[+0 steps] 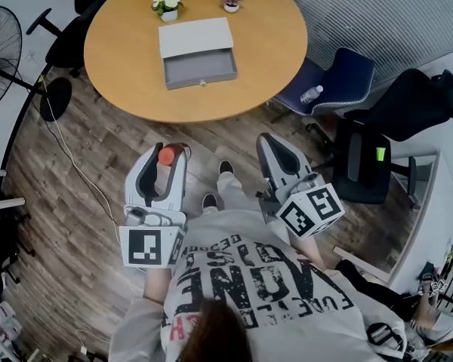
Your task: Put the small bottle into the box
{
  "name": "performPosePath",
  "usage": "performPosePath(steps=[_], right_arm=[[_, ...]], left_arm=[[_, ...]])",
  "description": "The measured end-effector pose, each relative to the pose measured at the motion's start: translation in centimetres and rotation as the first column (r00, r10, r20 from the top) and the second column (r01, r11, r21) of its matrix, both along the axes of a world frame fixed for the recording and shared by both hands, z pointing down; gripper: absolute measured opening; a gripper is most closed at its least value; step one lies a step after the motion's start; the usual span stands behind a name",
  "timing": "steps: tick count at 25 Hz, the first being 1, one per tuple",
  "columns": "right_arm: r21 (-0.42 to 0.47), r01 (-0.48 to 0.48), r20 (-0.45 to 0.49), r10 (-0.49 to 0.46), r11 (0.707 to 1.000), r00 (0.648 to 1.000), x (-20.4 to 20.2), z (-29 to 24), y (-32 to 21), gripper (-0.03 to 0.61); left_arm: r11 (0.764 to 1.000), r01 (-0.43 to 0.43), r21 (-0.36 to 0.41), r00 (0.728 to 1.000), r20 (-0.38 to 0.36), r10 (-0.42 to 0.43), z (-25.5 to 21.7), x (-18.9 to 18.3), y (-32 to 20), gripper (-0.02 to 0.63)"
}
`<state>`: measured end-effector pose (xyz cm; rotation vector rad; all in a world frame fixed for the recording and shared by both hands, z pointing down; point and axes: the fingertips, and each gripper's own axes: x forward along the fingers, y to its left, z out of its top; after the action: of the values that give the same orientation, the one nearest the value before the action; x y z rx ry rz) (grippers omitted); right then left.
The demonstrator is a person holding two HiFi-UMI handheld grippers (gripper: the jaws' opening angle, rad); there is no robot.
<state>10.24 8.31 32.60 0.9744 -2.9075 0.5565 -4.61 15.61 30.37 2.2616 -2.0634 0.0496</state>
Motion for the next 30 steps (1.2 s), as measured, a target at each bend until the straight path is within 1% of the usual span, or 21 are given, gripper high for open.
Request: performPosePath(steps=[7,13,17,24,30], right_arm=[[-0.014,0.044,-0.02,-0.045,0.999,0.999,-1.4,0.3,-7.1,0.015],[-0.016,0.08,-0.034,-0.081,0.997,0.996,-2.8,0.5,-11.8,0.015],[-0.018,0.097,-0.036,-0.098,0.995,0.995,-3.0,0.7,-14.5,0.015],[-0.033,0.113,-0.048,-0.114,0.993,0.992,-3.1,1.8,-18.0,0.015],[-0.065,0.096,-0.051,-0.099,0.993,0.994,-3.7,2.8,-19.3,0.015]], left_arm=[[0.999,0.042,0.002,0.999,0.006,-0.042,0.0,-1.2,-6.2,0.149],[0.996,0.087,0.006,0.996,0.003,-0.087,0.3,-2.6,-10.5,0.149],[0.993,0.113,0.018,0.993,0.02,-0.114,0.0,-3.0,-13.0,0.149],[0.988,0.151,0.026,0.988,0.029,-0.152,0.1,-3.5,-15.6,0.149],[0.986,0.163,-0.02,0.987,0.02,-0.162,1.4,-4.7,-16.4,0.15]])
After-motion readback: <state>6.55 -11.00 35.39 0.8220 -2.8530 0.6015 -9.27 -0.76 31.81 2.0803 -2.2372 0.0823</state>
